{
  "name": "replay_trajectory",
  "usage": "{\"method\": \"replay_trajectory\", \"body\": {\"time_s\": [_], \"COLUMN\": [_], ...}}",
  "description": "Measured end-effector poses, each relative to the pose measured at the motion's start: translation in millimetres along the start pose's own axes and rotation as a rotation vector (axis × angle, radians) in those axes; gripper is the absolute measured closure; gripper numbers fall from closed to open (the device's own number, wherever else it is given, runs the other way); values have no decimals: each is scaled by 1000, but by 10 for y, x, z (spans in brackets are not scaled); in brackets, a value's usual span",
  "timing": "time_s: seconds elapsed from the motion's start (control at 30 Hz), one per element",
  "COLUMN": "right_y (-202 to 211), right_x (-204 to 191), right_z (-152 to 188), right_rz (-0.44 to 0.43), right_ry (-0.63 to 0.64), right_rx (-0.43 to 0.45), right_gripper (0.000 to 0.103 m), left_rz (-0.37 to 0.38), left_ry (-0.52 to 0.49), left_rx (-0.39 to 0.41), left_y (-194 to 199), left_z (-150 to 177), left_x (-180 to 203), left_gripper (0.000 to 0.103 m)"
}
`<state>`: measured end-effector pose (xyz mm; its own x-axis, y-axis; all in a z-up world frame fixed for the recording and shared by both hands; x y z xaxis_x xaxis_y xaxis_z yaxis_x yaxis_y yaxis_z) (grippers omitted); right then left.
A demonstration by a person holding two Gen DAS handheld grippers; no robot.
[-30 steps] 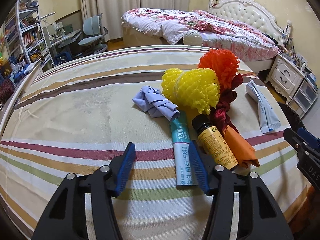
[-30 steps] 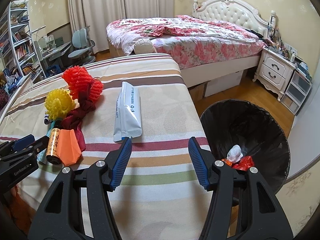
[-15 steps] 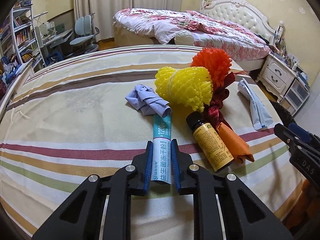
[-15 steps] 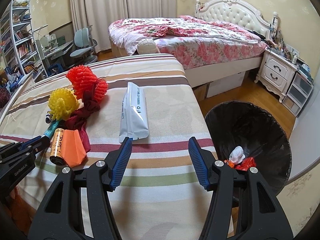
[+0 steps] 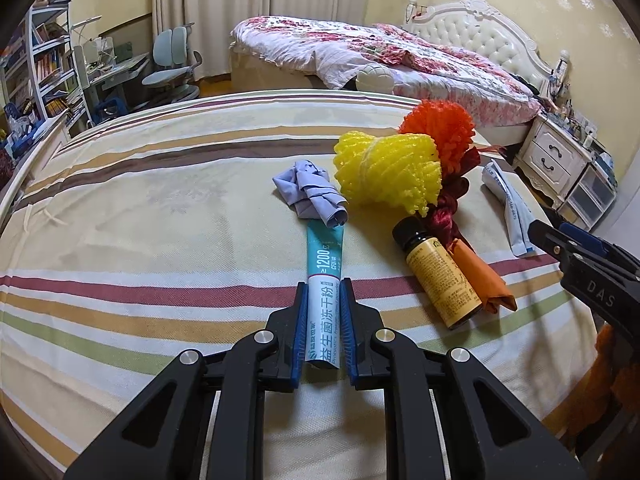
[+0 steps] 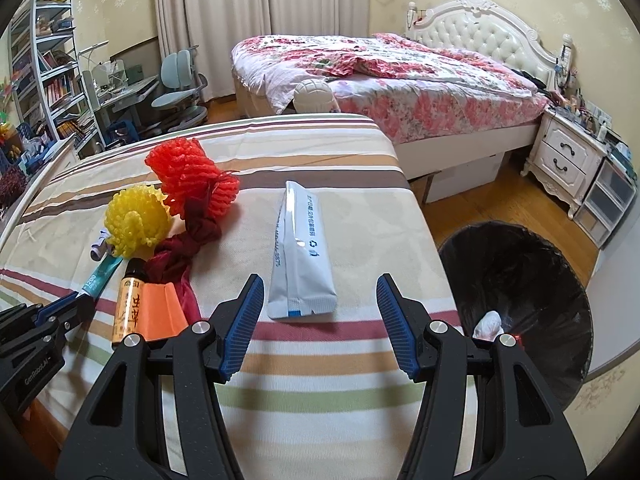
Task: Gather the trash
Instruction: 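Grasp the teal toothpaste tube with the left tool while the right tool grasps the white packet, then carry the tube and white packet with both tools over the black bin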
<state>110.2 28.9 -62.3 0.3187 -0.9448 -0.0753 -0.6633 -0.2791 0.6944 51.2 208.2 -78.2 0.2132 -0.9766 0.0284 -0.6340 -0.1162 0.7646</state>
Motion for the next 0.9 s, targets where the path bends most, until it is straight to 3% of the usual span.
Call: {"method": "replay_trajectory", "body": {"time_s": [0.33, 0.43, 0.9], "right_y": [-244, -269, 51], "right_x": [-38, -68, 16], "right_z": [-123, -96, 145], "right_rz": [1, -3, -1], "right_ry": [12, 22, -5], "right_rx": [-45, -68, -50], "right_gripper": [47, 67, 68], "left_rz": [4, 7, 26], "left_ry": [12, 19, 9], "left_rx": [3, 4, 36], "left_y": [-8, -13, 128], "left_z": [-21, -18, 9], "left_x": [0, -19, 19], "left_gripper": [86, 86, 87]}}
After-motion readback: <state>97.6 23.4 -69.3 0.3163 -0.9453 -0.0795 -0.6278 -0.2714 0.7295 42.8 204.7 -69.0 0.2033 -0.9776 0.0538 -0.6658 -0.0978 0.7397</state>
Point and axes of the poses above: each gripper's, at about its wrist camera, not at the fingertips, and y roughly against the way its jaws point, x to its right, z to its underside, the point moved 4 cm from there along -y, roughly the way its jaws point, and after that the axes turned 4 degrees about -z, right-handed, at the moved point
